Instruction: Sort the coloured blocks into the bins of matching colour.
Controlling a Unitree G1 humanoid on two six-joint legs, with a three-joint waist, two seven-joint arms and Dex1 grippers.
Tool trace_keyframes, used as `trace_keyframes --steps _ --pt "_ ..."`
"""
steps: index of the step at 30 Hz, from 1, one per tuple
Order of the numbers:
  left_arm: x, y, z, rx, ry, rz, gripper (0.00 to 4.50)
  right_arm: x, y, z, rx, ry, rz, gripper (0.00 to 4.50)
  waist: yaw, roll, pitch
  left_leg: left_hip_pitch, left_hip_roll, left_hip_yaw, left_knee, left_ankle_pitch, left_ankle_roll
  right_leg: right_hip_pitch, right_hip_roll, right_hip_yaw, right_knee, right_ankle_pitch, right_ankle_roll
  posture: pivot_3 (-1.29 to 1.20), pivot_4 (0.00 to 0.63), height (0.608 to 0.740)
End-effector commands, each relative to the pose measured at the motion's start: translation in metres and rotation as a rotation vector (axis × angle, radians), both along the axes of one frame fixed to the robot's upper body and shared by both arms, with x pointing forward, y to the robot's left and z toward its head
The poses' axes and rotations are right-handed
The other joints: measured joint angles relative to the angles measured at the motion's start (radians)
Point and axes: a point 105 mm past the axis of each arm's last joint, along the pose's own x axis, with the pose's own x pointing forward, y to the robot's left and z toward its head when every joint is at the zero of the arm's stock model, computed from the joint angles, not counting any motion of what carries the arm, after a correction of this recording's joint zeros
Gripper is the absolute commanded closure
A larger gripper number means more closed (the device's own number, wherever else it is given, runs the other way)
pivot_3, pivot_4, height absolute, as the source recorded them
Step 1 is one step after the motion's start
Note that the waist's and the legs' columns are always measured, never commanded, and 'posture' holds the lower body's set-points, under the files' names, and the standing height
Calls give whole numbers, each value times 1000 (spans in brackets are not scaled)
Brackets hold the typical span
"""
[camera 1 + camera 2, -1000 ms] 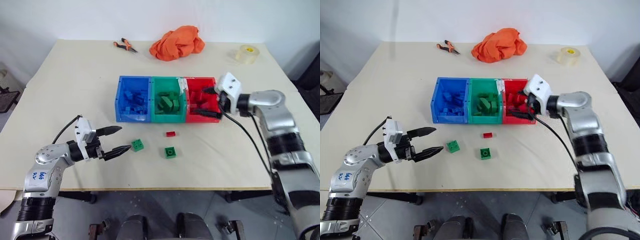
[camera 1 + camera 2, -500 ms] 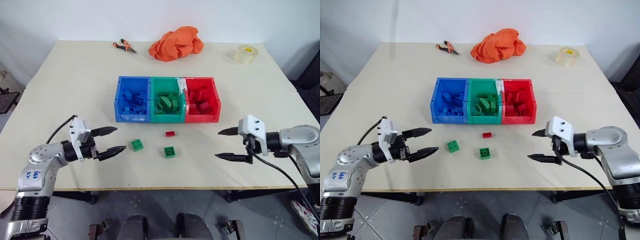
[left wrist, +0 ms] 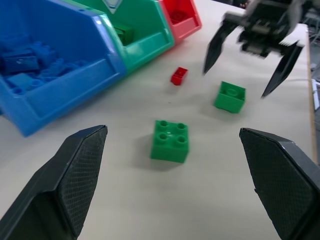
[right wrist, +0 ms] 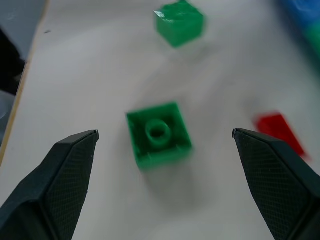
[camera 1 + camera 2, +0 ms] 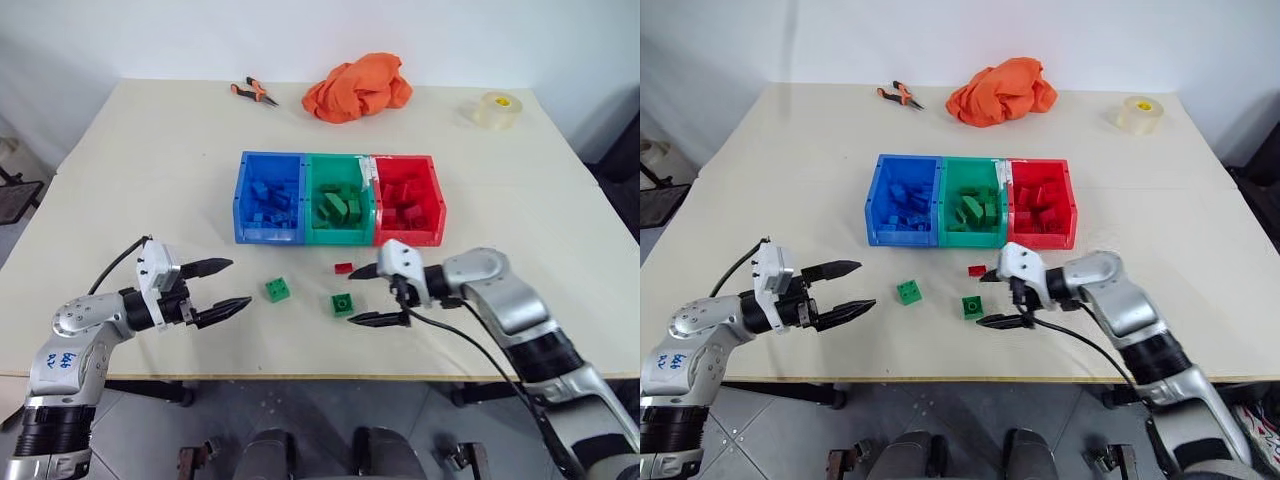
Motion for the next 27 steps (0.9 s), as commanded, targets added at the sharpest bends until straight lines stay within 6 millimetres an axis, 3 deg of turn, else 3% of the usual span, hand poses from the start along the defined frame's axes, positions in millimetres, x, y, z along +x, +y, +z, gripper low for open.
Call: trace_keyframes --steps 1,3,9,10,15,21,27 --pt "-4 1 11 -10 -38 -4 0 0 7 3 9 -34 41 195 5 0 0 0 0 -1 0 0 0 0 0 0 0 0 0 0 150 740" --pt "-5 1 11 -12 -39 -5 0 0 10 4 26 -44 47 644 5 0 0 0 -1 -1 1 0 0 1 0 -1 0 0 0 0 150 740" --pt "-7 1 11 -7 -55 -26 0 3 12 6 37 -54 28 2718 1 0 0 0 0 0 1 0 0 1 0 0 0 0 0 0 150 740" --pt "-10 -1 17 -44 -121 -58 0 5 10 10 44 -67 14 3009 1 0 0 0 0 0 1 0 0 0 0 0 0 0 0 0 150 740" --pt "-20 -3 11 -54 -135 -140 0 28 -3 55 163 -138 -131 3027 1 0 0 0 0 0 1 0 0 0 0 0 -1 0 0 0 150 740" --pt "-29 -4 -2 -5 -111 -244 0 73 -9 106 275 -234 -299 3027 -9 0 0 0 0 1 0 0 0 -1 0 -1 1 0 0 0 150 740" --pt "-28 -7 -5 14 -141 -315 0 108 1 126 320 -294 -378 3027 -24 0 0 -1 0 3 0 0 0 -6 0 -2 7 0 0 0 150 740"
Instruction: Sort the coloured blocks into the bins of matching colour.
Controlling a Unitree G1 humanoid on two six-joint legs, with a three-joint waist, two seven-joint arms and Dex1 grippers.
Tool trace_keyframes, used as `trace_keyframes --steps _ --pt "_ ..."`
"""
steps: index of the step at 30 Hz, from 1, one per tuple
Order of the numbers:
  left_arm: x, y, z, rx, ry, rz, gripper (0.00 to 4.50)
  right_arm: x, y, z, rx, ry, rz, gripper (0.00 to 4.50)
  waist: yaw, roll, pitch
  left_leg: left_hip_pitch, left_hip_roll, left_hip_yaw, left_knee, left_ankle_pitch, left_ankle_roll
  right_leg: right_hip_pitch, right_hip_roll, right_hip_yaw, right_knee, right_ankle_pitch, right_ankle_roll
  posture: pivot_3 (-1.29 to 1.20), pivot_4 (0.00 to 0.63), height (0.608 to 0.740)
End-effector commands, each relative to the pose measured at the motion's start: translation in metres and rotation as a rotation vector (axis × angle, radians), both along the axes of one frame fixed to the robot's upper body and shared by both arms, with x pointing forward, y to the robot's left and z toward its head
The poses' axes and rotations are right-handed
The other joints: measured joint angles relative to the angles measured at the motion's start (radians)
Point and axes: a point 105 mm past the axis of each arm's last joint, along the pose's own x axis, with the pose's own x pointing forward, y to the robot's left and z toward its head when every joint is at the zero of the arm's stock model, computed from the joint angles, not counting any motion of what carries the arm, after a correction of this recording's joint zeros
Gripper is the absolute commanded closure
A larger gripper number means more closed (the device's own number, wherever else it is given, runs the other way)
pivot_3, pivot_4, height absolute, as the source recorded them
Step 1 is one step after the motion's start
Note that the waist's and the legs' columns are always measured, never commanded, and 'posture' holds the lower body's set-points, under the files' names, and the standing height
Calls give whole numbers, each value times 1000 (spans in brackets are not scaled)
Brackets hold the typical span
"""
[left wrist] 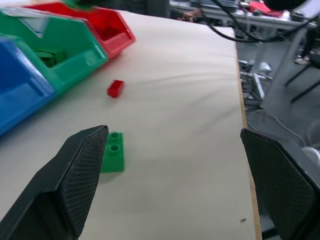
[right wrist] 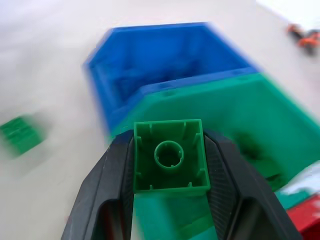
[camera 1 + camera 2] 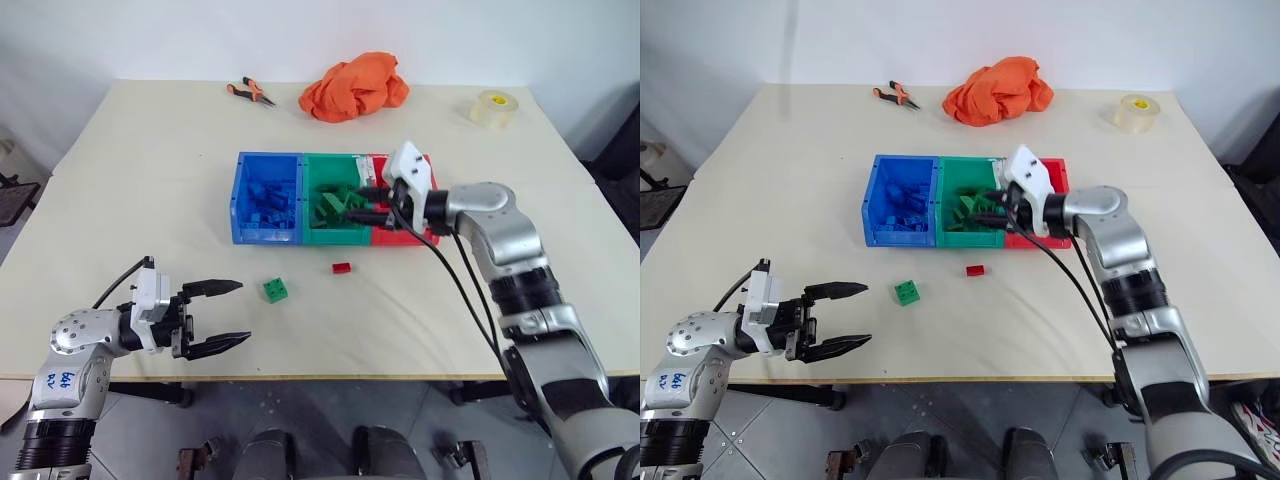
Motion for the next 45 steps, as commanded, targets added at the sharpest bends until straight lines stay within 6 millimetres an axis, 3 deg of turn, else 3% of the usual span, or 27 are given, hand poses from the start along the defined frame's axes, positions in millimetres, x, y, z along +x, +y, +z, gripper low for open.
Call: trace_keyframes --steps 1,2,3,10,13,17,19,25,28,31,35,45 --pt "-1 -4 3 19 -47 -55 0 14 2 15 31 -54 -32 3027 -3 0 0 0 0 0 0 0 0 -2 0 0 3 0 0 0 150 740" --pt "-1 -6 3 8 -57 -70 0 18 3 15 28 -52 -51 3027 -3 0 0 0 0 1 0 0 0 -3 0 0 5 0 0 0 150 740" --pt "-1 -7 4 2 -64 -85 0 22 5 15 26 -53 -61 2306 -4 0 0 0 0 1 0 0 0 -3 0 0 6 0 0 0 150 740" --pt "2 -9 4 -18 -82 -105 0 30 10 20 43 -93 -94 26 -4 0 0 0 0 1 0 0 0 -4 0 1 8 0 0 0 150 740" --pt "5 -5 3 -27 -83 -94 0 26 4 20 36 -106 -76 26 -6 0 0 0 0 1 0 0 0 -4 0 1 8 0 0 0 150 740" --pt "11 3 2 -32 -81 -63 0 5 -8 14 6 -101 21 26 0 0 0 0 0 0 0 0 0 -4 0 1 8 0 0 0 150 740" --pt "15 8 1 -35 -76 -39 0 -13 -22 2 -29 -71 69 26 4 -1 0 -1 0 -1 1 0 0 -3 -1 1 8 0 0 0 150 740" --pt "24 23 4 -37 -83 16 0 -75 -101 -40 -136 127 41 26 24 -1 0 -2 -2 -1 1 -1 1 -2 -1 0 5 0 0 0 150 740" --pt "26 25 4 -33 -85 23 0 -92 -133 -56 -204 194 -46 26 23 -1 0 -1 -1 2 1 0 1 -2 -1 0 2 0 0 0 150 740" --pt "28 26 7 -37 -93 28 0 -102 -150 -64 -239 229 -106 26 21 -1 0 0 1 5 0 0 1 -2 -1 0 -1 0 0 0 150 740" --pt "31 25 9 -37 -99 30 0 -101 -145 -66 -224 226 -118 26 21 -1 -1 0 1 6 0 0 1 -2 -1 0 -1 0 0 0 150 740" --pt "30 15 12 -46 -105 10 0 -62 -74 -78 -118 178 -32 26 26 -1 -1 0 0 5 1 0 1 -2 -1 0 1 0 0 0 150 740"
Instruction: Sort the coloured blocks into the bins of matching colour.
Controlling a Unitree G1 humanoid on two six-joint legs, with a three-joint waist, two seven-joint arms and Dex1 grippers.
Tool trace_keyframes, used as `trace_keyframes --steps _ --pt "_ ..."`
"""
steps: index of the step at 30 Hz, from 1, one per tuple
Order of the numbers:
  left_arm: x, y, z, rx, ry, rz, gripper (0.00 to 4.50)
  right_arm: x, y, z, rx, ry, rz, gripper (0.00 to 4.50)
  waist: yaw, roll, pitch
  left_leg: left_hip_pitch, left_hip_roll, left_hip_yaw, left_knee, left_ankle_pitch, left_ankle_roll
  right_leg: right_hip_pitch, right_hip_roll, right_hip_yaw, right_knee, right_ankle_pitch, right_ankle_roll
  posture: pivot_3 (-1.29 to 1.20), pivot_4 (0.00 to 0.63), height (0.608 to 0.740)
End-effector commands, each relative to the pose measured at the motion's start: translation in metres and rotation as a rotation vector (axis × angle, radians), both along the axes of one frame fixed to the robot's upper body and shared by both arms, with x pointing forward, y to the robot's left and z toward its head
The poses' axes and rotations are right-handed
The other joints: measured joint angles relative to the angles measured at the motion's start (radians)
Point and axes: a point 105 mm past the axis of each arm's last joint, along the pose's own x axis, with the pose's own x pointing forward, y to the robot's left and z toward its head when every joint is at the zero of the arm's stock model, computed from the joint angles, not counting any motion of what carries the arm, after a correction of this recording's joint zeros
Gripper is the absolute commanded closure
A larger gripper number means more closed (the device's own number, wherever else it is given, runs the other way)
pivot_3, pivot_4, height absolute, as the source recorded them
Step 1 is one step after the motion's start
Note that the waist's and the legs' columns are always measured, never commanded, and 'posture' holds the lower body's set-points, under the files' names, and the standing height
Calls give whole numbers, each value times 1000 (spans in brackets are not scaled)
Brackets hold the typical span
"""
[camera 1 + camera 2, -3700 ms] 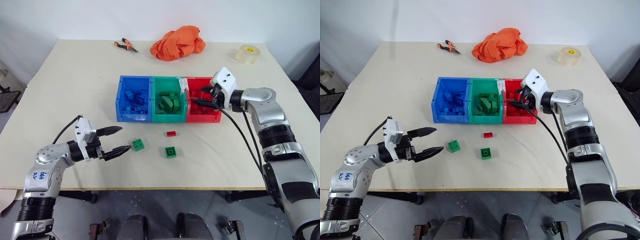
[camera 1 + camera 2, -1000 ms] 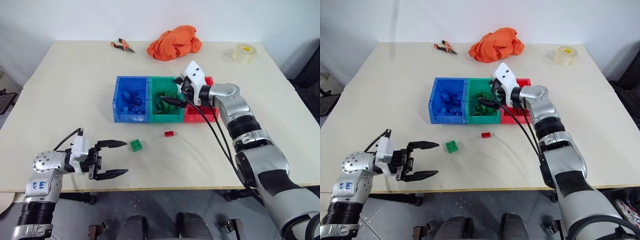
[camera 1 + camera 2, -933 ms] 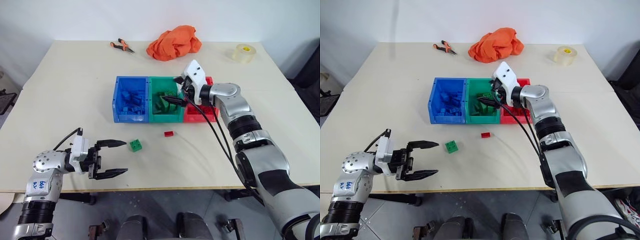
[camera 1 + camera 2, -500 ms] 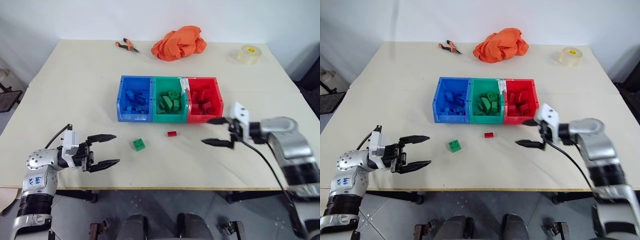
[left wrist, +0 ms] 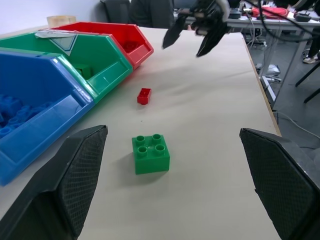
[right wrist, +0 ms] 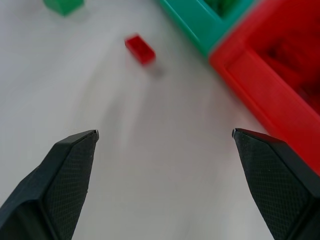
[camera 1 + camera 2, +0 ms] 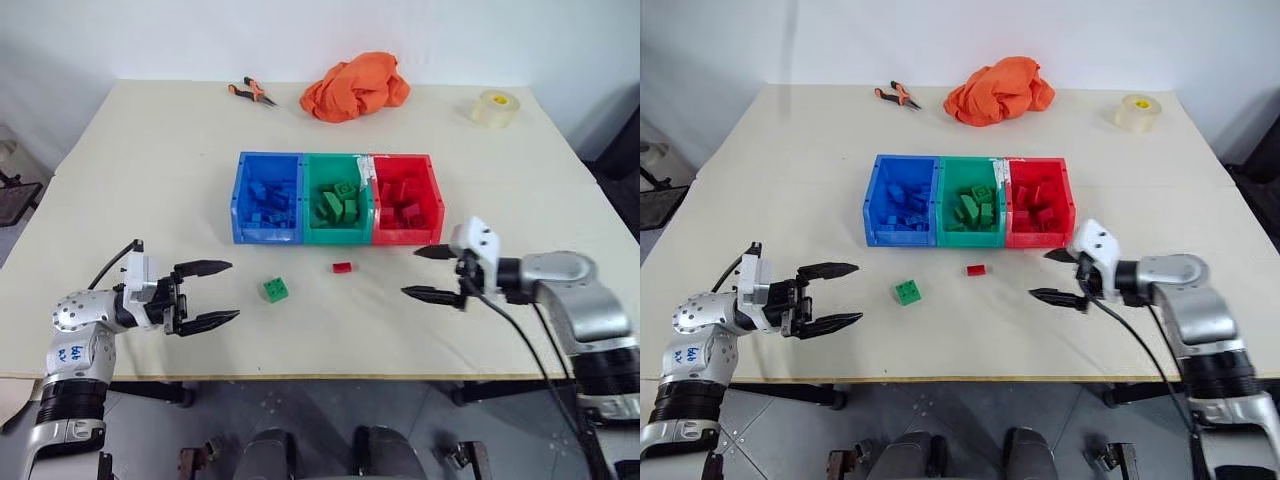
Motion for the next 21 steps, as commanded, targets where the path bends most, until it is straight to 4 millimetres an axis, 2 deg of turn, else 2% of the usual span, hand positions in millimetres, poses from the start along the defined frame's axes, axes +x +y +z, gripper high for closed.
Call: trace_keyframes --steps 1,4,12,15,21 --pt "-3 -5 7 0 -30 -15 0 13 18 -1 5 -33 32 26 3 0 0 0 0 -1 0 0 0 0 0 0 0 0 0 0 150 740" --pt "-8 -8 7 -2 -29 -22 0 23 45 -13 0 -25 93 26 -3 -1 0 0 0 -1 0 0 0 0 0 0 2 0 0 0 150 740" --pt "-13 -10 10 -1 -24 -13 0 32 73 -22 9 -22 155 26 -5 0 0 0 -1 -3 1 0 0 -1 1 0 4 0 0 0 150 740" --pt "-14 -10 10 -2 -20 -6 0 31 80 -26 9 -24 177 606 -13 0 0 0 0 -3 0 0 0 -1 1 0 5 0 0 0 150 740" --pt "-13 -9 11 -4 -19 -1 0 28 79 -30 -27 -72 191 2577 -23 0 0 0 0 -4 0 0 0 -1 1 0 6 0 0 0 150 740"
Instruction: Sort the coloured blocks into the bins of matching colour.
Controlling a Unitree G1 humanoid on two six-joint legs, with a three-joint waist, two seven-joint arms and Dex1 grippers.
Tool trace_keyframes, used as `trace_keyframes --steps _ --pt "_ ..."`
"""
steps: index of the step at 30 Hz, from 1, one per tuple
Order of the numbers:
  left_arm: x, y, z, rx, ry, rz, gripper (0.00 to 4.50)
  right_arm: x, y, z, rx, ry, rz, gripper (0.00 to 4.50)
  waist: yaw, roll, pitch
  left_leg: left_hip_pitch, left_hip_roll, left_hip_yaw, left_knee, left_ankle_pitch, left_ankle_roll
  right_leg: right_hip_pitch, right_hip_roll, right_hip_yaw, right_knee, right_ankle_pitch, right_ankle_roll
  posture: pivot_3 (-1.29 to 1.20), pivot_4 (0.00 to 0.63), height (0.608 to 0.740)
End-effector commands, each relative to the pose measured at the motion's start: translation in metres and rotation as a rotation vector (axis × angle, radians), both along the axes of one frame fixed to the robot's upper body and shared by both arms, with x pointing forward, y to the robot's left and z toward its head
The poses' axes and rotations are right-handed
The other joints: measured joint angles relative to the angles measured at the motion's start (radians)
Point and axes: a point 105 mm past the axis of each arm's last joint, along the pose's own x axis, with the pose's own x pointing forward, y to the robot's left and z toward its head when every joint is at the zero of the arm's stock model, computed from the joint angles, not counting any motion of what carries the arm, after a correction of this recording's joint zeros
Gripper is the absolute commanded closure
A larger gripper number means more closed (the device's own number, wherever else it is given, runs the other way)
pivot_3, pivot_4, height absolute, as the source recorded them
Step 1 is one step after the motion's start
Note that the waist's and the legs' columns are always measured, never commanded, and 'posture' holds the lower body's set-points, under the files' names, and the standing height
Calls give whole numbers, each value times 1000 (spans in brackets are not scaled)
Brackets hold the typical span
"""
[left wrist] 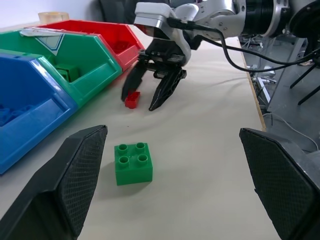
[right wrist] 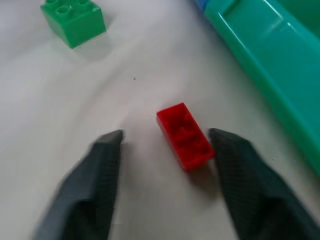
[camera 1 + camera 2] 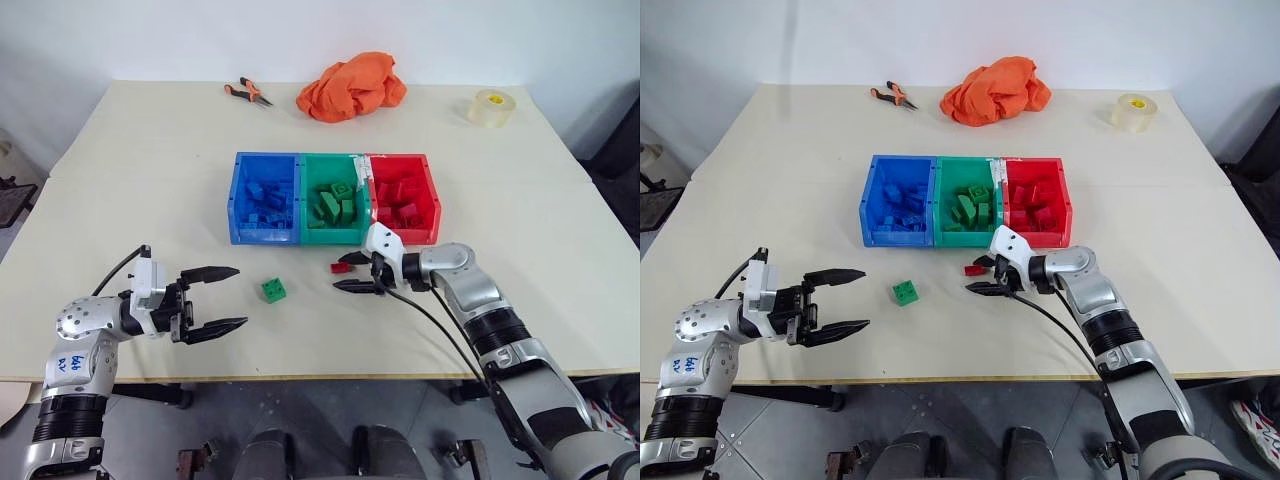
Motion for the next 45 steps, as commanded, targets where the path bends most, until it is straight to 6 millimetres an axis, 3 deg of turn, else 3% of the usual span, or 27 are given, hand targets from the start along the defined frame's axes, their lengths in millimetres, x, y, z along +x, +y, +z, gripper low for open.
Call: trace_keyframes --steps 1,4,5,9,13,16,20,27,32,36,39,42,45 --pt "-1 1 11 -9 -42 -7 0 -3 -3 5 -3 -47 12 2942 0 0 0 0 0 0 0 0 0 0 0 0 0 0 0 0 150 740" --pt "0 0 11 -10 -42 -11 0 -5 -7 16 15 -81 8 3967 1 0 0 0 0 0 0 0 0 0 0 0 0 0 0 0 150 740" --pt "1 0 11 -11 -42 -12 0 -6 -8 22 25 -94 4 4078 1 0 0 0 0 0 0 0 0 0 0 0 0 0 0 0 150 740" --pt "3 -2 11 -12 -42 -17 0 -4 -20 53 91 -141 -53 4076 0 0 0 0 0 0 0 0 0 0 0 0 0 0 0 0 150 740" --pt "5 -4 11 -16 -40 -20 0 17 -51 87 119 -196 -206 4076 1 0 0 0 0 0 0 0 0 0 0 0 0 0 0 0 150 740" --pt "7 -6 10 -21 -39 -22 0 41 -76 97 93 -214 -344 4076 0 0 0 0 0 0 0 0 0 0 -1 0 -1 0 0 0 150 740" --pt "10 -8 11 -27 -44 -25 0 58 -84 106 89 -251 -402 4076 -3 0 0 0 0 1 -1 0 0 0 0 0 -1 0 0 0 150 740" --pt "12 -7 12 -32 -55 -17 0 57 -76 109 75 -267 -347 1776 -2 0 0 0 0 1 -1 0 0 0 0 0 -1 0 0 0 150 740" --pt "7 -1 10 -41 -41 28 0 34 -90 104 15 -248 -270 175 1 0 0 0 0 0 -1 0 0 0 -1 0 0 0 0 0 150 740" --pt "3 1 7 -45 -35 41 0 32 -102 99 -8 -241 -302 24 -1 0 0 -1 0 1 0 0 0 0 -1 0 -1 0 0 0 150 740" --pt "3 -1 7 -52 -40 50 0 25 -95 105 20 -248 -254 24 -1 0 0 0 0 1 0 0 0 0 -1 1 -2 0 0 0 150 740" --pt "2 -2 7 -50 -33 65 0 5 -87 108 52 -244 -137 24 0 0 0 0 0 1 -1 0 0 0 -1 1 -2 0 0 0 150 740" --pt "0 1 5 -43 -19 98 0 -28 -90 92 5 -171 2 24 6 0 0 0 0 -1 -1 0 0 1 -1 1 -2 0 0 0 150 740"
